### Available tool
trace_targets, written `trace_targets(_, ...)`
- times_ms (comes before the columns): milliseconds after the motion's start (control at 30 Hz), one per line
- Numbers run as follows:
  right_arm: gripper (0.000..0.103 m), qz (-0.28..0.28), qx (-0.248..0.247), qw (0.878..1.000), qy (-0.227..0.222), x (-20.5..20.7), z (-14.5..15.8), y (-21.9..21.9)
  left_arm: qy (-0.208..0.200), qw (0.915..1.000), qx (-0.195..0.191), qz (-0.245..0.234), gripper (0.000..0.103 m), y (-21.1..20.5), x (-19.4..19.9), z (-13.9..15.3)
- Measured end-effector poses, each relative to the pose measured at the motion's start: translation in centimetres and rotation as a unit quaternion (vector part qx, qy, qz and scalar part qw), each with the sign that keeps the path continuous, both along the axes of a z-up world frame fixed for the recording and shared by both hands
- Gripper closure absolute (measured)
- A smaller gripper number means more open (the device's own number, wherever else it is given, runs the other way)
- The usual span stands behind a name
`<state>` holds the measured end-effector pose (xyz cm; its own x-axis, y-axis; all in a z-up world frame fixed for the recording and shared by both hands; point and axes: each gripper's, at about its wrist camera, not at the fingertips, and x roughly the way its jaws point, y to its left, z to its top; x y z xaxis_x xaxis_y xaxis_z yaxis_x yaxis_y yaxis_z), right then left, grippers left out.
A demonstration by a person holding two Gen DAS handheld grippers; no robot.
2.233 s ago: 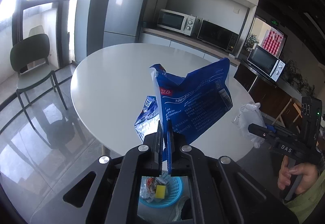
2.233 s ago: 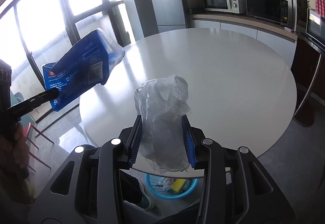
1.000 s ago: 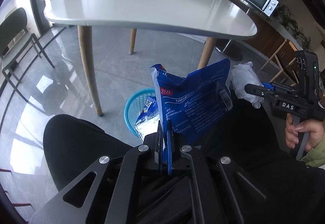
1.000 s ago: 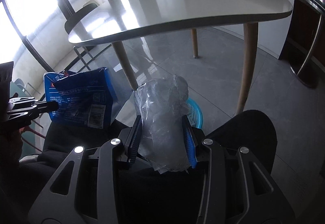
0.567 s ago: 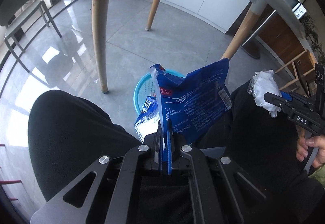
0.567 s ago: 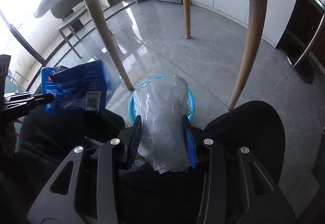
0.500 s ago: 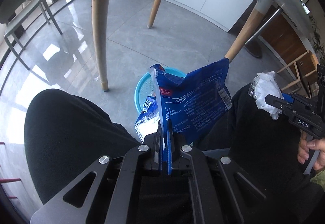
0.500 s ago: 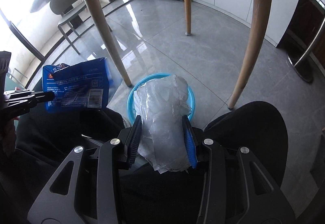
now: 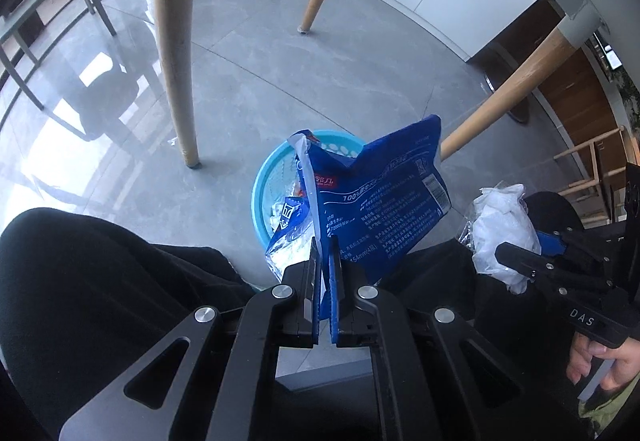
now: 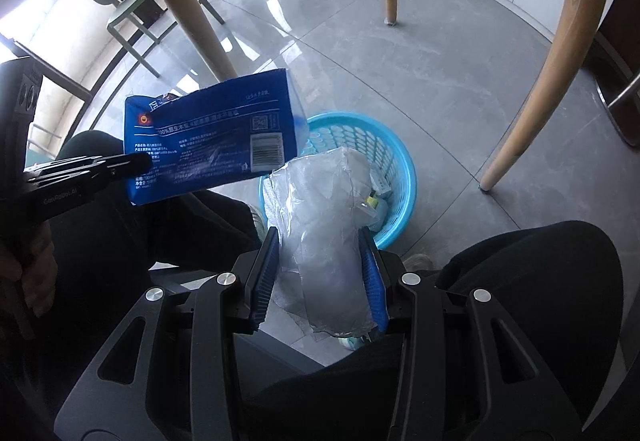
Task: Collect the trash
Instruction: 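Carry the blue snack bag and clear plastic bag down over the blue wastebasket, then open the left gripper to drop the blue bag while the right gripper releases the plastic bag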
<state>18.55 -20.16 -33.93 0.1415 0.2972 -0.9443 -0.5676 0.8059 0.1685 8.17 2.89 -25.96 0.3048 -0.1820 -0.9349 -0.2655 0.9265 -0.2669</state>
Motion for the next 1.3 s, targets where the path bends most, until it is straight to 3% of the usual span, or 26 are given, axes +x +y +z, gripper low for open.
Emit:
trace_targets(333, 0.066, -0.017, -0.018, 0.999, 0.035, 3.1, -4.2, 2.5, 0.031, 0.9992, -0.021, 0.016, 0.101, 1.1, 3.4, -3.7)
trace_targets(467, 0.066, -0.016, -0.035, 0.998, 0.044, 4.0, -6.2, 3.6, 0.046, 0.9987, -0.013, 0.02, 0.101, 1.2, 4.7, -5.2)
trace_targets(667, 0.066, -0.043, -0.021, 0.995, 0.086, 6.3, -9.0, 3.7, 0.084, 0.9962, -0.007, 0.022, 0.101, 1.3, 6.7, -8.3)
trace_targets(900, 0.066, -0.053, -0.051, 0.991, 0.107, 8.3, -12.8, 4.5, 0.125, 0.992, -0.007, 0.019, 0.101, 1.2, 8.6, -11.5)
trace_targets(1200, 0.065, -0.088, -0.023, 0.985, 0.144, 10.0, -15.3, 3.6, 0.161, 0.9869, 0.008, -0.007, 0.101, 0.6, 9.9, -14.5)
trace_targets(1300, 0.06, -0.095, -0.016, 0.985, 0.145, 10.2, -15.3, 3.5, 0.161, 0.9869, -0.007, -0.007, 0.099, 0.7, 10.0, -14.6)
